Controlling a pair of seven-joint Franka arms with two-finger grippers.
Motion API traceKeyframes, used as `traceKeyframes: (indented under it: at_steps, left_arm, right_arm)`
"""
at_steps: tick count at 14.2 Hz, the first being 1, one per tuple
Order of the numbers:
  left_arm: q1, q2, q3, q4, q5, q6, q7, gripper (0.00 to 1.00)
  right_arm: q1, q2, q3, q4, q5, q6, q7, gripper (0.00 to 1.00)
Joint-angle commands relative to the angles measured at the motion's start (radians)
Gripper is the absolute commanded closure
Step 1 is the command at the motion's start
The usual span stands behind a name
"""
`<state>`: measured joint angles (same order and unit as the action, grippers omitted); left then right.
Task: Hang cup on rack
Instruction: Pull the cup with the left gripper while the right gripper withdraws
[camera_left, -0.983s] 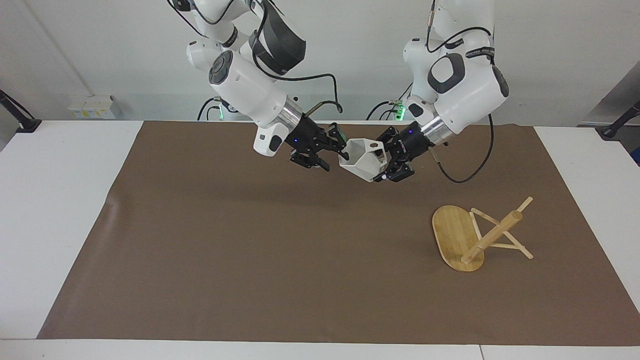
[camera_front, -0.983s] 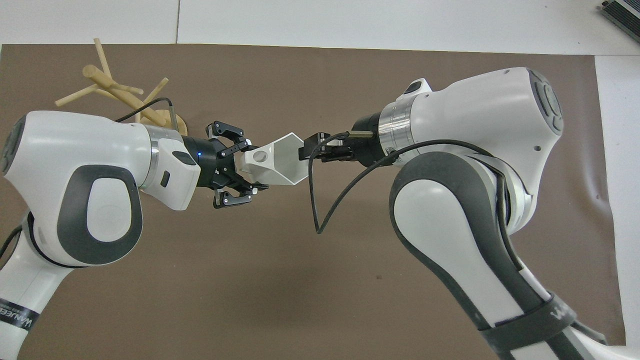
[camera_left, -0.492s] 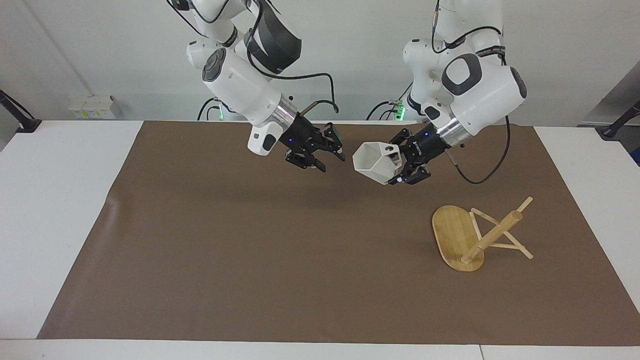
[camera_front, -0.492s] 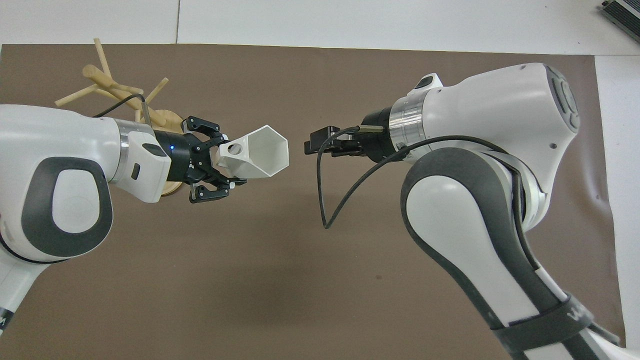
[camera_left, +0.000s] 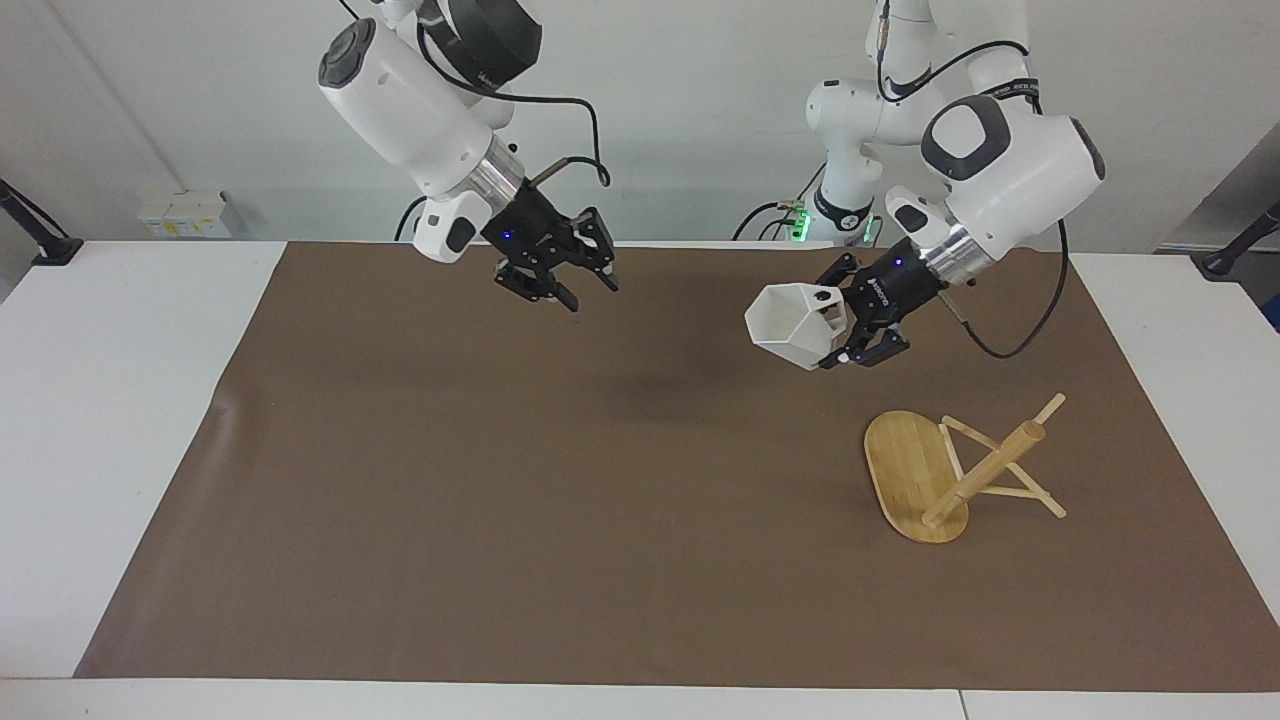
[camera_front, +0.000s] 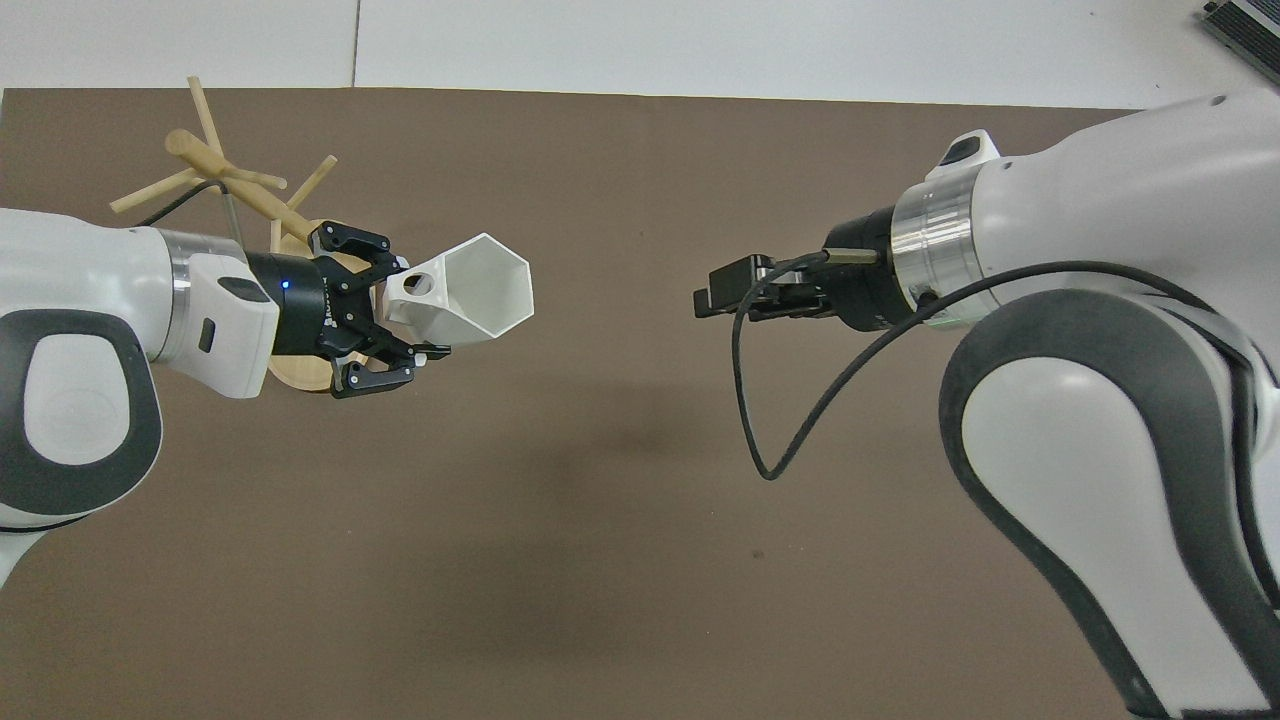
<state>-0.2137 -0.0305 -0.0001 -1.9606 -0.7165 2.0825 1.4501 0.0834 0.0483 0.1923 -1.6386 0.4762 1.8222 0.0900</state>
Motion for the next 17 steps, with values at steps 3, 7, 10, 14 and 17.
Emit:
traceKeyframes:
  at_steps: [3,7,10,14,17]
  left_arm:
    - [-0.001,-0.037,-0.008,-0.034,0.132,0.01,-0.187,1.0]
    - [-0.001,-0.037,-0.006,-0.047,0.166,0.04,-0.283,1.0]
    - [0.004,-0.037,-0.006,-0.046,0.212,0.048,-0.325,1.0]
    - [0.013,-0.035,-0.008,-0.046,0.259,0.062,-0.419,1.0]
    - [0.013,-0.035,-0.008,-0.046,0.311,0.063,-0.513,1.0]
  right_arm:
    - [-0.112,-0.077,0.004,-0.015,-0.125,-0.128,0.014,0.45]
    - [-0.194,-0.091,0.004,-0.015,-0.289,-0.15,0.013,0.45]
    - [-0.227,-0.091,0.004,-0.02,-0.385,-0.149,0.013,0.45]
    - [-0.263,-0.113,0.004,-0.073,-0.429,-0.115,0.011,0.42]
    - [-0.269,-0.149,0.004,-0.147,-0.45,-0.066,0.008,0.41]
